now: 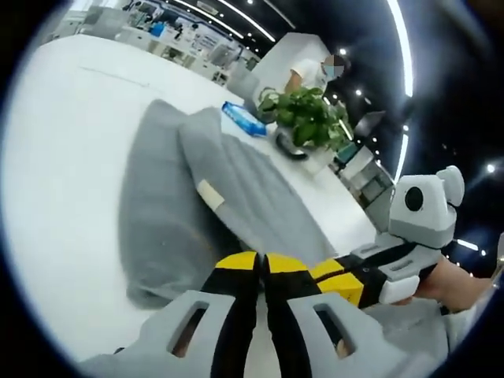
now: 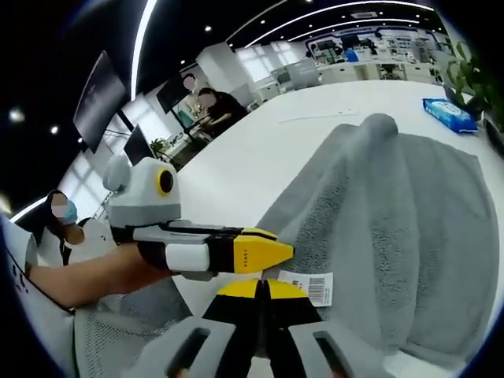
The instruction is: Open the folded towel by lifting each exposed corner and separating the folded layers until the towel lies flat within the target outline without major curled edges
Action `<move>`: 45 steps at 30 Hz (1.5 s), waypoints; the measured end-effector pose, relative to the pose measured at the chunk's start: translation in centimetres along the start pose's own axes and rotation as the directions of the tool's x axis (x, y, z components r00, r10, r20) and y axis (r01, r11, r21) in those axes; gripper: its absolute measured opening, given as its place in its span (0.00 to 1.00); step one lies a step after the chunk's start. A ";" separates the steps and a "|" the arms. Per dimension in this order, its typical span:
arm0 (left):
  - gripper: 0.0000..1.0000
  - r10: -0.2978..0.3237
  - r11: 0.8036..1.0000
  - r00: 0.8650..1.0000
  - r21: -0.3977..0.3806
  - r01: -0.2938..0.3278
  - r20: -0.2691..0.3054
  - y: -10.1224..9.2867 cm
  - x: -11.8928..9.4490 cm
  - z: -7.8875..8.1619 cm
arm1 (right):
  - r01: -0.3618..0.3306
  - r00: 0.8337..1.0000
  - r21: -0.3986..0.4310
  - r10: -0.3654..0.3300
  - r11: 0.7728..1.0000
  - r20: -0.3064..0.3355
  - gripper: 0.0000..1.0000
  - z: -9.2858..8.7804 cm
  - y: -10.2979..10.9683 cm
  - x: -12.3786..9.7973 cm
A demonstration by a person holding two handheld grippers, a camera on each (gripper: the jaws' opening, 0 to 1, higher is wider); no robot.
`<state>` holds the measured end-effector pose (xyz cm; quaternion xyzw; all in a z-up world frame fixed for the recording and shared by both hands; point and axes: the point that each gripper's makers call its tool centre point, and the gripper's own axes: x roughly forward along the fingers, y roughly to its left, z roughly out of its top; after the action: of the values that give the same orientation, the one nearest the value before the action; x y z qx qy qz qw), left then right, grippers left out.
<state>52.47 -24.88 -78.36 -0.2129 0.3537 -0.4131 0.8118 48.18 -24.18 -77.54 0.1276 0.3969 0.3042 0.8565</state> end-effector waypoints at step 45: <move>0.01 0.336 0.929 0.938 0.138 -0.344 0.082 9.3 -6.6 4.9 | 0.458 0.866 -0.179 -0.483 0.871 -0.130 0.09 -2.7 -18.0 -6.3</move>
<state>58.32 -13.93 -78.46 -0.0982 0.3296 -0.2856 0.8945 50.54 -42.22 -83.72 -0.0609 0.4649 0.1230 0.8747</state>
